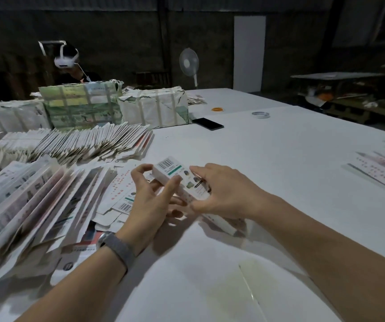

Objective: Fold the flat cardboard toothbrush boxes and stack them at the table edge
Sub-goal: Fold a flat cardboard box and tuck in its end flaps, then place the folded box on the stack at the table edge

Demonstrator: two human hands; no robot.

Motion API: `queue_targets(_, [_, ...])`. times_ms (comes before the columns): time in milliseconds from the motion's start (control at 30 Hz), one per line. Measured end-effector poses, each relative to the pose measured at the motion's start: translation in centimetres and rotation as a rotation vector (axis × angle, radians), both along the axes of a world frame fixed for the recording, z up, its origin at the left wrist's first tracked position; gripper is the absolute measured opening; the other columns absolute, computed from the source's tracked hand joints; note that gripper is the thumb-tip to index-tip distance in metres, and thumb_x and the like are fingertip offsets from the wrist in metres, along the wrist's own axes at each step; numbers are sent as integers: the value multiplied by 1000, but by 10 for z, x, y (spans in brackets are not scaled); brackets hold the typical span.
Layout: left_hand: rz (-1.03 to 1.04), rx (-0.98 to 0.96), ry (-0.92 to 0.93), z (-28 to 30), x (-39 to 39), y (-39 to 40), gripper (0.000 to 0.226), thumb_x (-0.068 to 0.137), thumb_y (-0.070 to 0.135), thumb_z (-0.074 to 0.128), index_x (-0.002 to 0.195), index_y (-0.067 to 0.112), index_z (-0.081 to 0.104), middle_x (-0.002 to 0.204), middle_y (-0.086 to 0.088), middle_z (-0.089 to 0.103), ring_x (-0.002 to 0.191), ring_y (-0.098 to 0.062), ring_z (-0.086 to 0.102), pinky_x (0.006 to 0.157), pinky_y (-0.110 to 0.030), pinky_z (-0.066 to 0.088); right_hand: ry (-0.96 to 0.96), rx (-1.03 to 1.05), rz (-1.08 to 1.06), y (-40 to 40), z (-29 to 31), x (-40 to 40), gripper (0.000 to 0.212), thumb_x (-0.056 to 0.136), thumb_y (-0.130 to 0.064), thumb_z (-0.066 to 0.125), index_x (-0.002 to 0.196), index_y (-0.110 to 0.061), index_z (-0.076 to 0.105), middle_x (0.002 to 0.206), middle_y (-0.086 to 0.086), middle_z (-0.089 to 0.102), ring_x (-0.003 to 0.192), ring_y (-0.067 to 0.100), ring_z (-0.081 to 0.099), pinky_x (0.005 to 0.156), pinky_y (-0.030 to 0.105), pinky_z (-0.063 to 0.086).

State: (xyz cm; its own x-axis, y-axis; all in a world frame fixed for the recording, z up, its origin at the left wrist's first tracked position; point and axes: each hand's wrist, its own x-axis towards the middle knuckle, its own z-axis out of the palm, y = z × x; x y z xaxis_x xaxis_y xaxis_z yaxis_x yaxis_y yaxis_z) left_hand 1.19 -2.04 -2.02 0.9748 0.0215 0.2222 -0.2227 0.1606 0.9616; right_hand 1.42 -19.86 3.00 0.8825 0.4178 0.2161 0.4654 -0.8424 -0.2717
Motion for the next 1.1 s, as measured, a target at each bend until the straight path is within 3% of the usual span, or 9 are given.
queue_targets(133, [-16, 22, 23, 0, 4, 3, 41, 78, 52, 65, 107, 58, 37, 108, -14, 66, 69, -32, 74, 46, -32, 54, -53, 117, -164, -43, 15, -11, 63, 76, -45, 67, 137, -39, 52, 115, -11, 64, 95, 15, 58, 84, 37, 53])
queue_targets(300, [-34, 100, 11, -10, 13, 11, 24, 82, 60, 60, 101, 64, 47, 95, -6, 73, 69, -35, 73, 53, -41, 51, -81, 47, -501, -155, 28, -24, 57, 80, -49, 73, 133, -39, 53, 121, -9, 63, 98, 16, 59, 89, 38, 52])
queue_targets(433, [-39, 112, 24, -16, 19, 12, 26, 84, 61, 61, 107, 56, 53, 84, -6, 73, 55, -30, 66, 45, -37, 45, -70, -93, -756, -250, 38, -33, 53, 81, -56, 68, 128, -35, 57, 123, -5, 62, 107, 18, 58, 87, 37, 51])
queue_targets(533, [-12, 104, 35, -22, 25, 11, 13, 95, 52, 59, 108, 49, 57, 78, -6, 71, 47, -26, 59, 45, -34, 41, -42, -231, -881, -302, 38, -35, 53, 84, -57, 66, 129, -31, 58, 120, -3, 61, 111, 22, 58, 83, 35, 50])
queue_targets(633, [-4, 124, 35, -25, 27, 10, 7, 101, 42, 56, 107, 43, 61, 79, -4, 71, 44, -25, 58, 45, -33, 41, -21, -339, -952, -336, 26, -34, 45, 85, -51, 65, 124, -29, 62, 112, -2, 58, 110, 25, 57, 80, 36, 51])
queue_targets(767, [-21, 178, 48, -23, 26, 11, 10, 103, 38, 55, 107, 39, 64, 78, -6, 69, 46, -24, 56, 47, -30, 40, -57, -419, -1095, -359, 13, -26, 36, 87, -34, 62, 122, -27, 58, 124, 3, 53, 118, 29, 50, 88, 41, 49])
queue_targets(933, [-34, 220, 65, -19, 21, 7, 11, 103, 35, 55, 103, 33, 65, 74, -4, 67, 49, -25, 53, 52, -25, 38, -164, -439, -1144, -360, 4, -12, 38, 93, -19, 53, 131, -22, 53, 129, 7, 53, 119, 30, 50, 86, 43, 47])
queue_targets(1100, [-46, 209, 59, -10, 8, 1, 14, 104, 26, 54, 98, 30, 66, 72, -4, 65, 45, -22, 48, 51, -23, 33, -231, -298, -939, -301, 9, 11, 33, 94, -29, 54, 127, -26, 52, 129, 2, 53, 118, 28, 51, 89, 40, 46])
